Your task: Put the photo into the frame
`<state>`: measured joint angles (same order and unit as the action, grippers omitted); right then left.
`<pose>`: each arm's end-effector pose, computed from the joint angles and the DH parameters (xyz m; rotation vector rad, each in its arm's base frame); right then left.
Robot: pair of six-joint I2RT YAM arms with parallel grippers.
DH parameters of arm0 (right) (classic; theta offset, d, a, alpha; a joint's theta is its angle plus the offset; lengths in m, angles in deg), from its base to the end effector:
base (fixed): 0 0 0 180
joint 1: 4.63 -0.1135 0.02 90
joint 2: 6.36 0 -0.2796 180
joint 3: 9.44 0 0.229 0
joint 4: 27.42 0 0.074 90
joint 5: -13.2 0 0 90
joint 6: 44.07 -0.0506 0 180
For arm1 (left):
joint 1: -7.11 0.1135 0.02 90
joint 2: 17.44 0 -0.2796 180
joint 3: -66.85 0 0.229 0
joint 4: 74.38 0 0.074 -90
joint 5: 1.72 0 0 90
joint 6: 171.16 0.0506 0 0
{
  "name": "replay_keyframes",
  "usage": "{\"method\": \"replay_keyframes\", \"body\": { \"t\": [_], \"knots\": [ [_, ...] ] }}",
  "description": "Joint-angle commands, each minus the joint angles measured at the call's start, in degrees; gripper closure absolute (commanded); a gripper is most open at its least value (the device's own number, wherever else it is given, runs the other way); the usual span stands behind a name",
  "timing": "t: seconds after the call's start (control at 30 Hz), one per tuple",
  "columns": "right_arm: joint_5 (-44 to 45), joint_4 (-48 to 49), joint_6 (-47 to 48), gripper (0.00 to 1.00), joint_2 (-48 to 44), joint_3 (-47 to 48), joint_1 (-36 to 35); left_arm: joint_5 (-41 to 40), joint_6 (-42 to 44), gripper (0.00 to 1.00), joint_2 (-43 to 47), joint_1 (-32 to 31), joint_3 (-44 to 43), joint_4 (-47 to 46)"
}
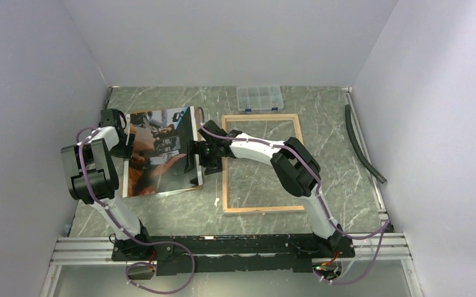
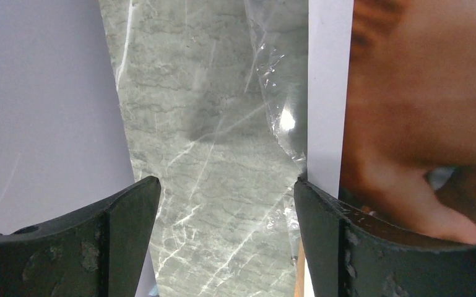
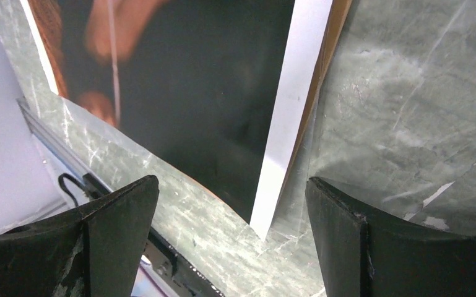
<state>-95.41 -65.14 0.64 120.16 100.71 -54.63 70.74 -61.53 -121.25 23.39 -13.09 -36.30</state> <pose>0.2946 0.3763 0.1749 -0.2626 2.7808 0.9758 0.3352 0.1138 0.1845 -0.0251 2.7081 0.6055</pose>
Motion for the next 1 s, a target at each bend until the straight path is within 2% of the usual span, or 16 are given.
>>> {"method": "replay_keyframes", "body": {
  "t": [0.0,0.1,0.3,0.37,0.67,0.9,0.97],
  "knots": [
    [-3.8,2.2,-3.3,0.08,-3.7,-3.3,0.9,3.4,-1.4,0.15,0.9,-1.6,2.5,2.1],
    [-4.5,3.1,-3.8,0.09,-5.3,-3.9,1.5,3.5,-1.2,0.15,1.1,-2.0,2.9,1.8],
    [-10.8,11.1,-6.5,0.12,-7.8,-7.0,2.6,3.5,-1.2,0.16,1.2,-2.2,3.9,1.5],
    [-11.8,9.6,-5.6,0.12,-7.9,-5.9,2.6,3.6,-1.1,0.16,1.9,-2.2,4.8,1.2],
    [-15.9,16.6,-9.0,0.14,-9.8,-9.2,2.8,4.5,-1.2,0.17,1.9,-2.6,5.9,0.9],
    [-21.2,27.9,-13.3,0.15,-12.3,-10.6,4.4,5.1,-1.5,0.17,1.7,-2.6,5.0,1.8],
    [-21.9,28.1,-13.3,0.15,-11.7,-9.2,4.6,5.3,-1.7,0.17,1.6,-2.6,4.7,2.1]
  ]
}}
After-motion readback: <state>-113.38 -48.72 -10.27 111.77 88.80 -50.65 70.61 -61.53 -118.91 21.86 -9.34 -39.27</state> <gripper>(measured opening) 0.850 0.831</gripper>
